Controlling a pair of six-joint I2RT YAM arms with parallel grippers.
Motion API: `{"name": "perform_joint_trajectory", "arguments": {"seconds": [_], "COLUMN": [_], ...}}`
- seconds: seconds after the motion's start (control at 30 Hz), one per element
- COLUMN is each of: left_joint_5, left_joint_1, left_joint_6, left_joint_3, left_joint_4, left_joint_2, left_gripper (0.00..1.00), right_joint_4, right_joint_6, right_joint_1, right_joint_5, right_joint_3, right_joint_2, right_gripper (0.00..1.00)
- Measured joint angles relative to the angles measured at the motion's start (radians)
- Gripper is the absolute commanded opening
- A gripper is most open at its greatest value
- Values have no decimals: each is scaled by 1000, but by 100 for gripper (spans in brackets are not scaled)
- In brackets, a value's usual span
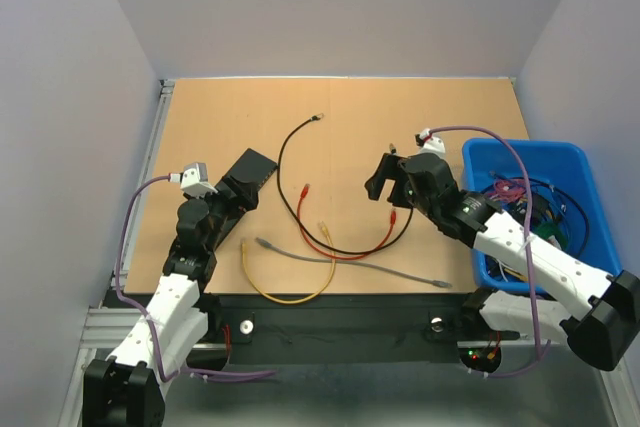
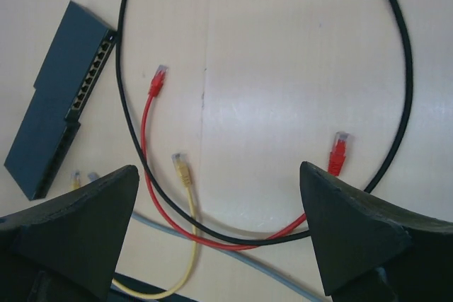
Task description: Insert the plug into the switch port
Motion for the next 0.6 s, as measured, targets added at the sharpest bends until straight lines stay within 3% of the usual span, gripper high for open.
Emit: {"name": "perform_joint_trajectory", "arguments": {"seconds": [0.4, 0.6], "left_joint_5": [-24, -26], "left_joint_1": [0, 0], "left_joint_6": [-16, -19], "left_joint_3": [0, 0], "left_joint_4": [0, 1], "left_joint_2": [0, 23], "left_gripper": [99, 99], "right_joint_4": [53, 68], "right_joint_6": [-73, -140], "right_joint_1": [132, 136], "right_joint_5": [-45, -42], "right_joint_3": [29, 47], "right_joint_2": [109, 198], "right_gripper": [100, 98]}}
